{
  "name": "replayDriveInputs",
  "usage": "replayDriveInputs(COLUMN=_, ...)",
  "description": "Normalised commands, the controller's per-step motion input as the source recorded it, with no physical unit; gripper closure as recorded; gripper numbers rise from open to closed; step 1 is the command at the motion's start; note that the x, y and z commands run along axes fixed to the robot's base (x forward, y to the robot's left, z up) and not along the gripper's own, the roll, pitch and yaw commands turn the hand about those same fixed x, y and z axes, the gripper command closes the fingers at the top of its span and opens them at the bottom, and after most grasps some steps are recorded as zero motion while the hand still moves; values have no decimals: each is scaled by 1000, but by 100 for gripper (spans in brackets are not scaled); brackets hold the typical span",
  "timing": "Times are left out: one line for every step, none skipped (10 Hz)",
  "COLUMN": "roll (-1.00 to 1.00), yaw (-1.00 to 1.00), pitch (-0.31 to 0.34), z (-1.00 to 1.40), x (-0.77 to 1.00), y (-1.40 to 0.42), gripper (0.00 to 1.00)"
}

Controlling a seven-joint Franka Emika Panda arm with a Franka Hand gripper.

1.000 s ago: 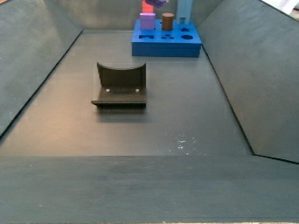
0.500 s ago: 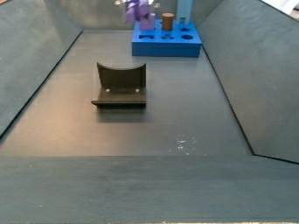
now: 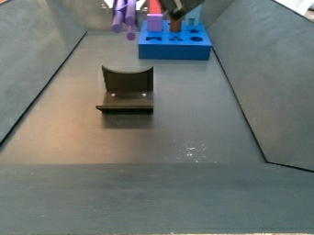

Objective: Pick up the 3 prong object. Move up. Rotate the 3 prong object. Place the 3 prong object on the fixture. Regrasp the 3 prong object. Move to above the board. Insert the 3 prong object.
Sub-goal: Place the 3 prong object on the fixture.

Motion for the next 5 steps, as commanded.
replayDriveInputs(roll=-786, yaw=-79, pitch=93, z=-3, x=38, y=44, gripper=100)
replayDriveInputs(roll=-542, yaw=-94, pitch=57, z=-2, x=16, y=40, gripper=100)
replayDriveInputs(roll=-415, yaw=-97, pitch=47, z=-8, x=26, y=39, gripper=100)
replayDriveInputs(roll=-234, yaw=-88, pitch=43, z=-5, x=53, y=22, gripper=100)
replayDriveInputs(roll=-1000, yaw=-46, pitch=205, z=-1000, x=124, y=132, gripper=100)
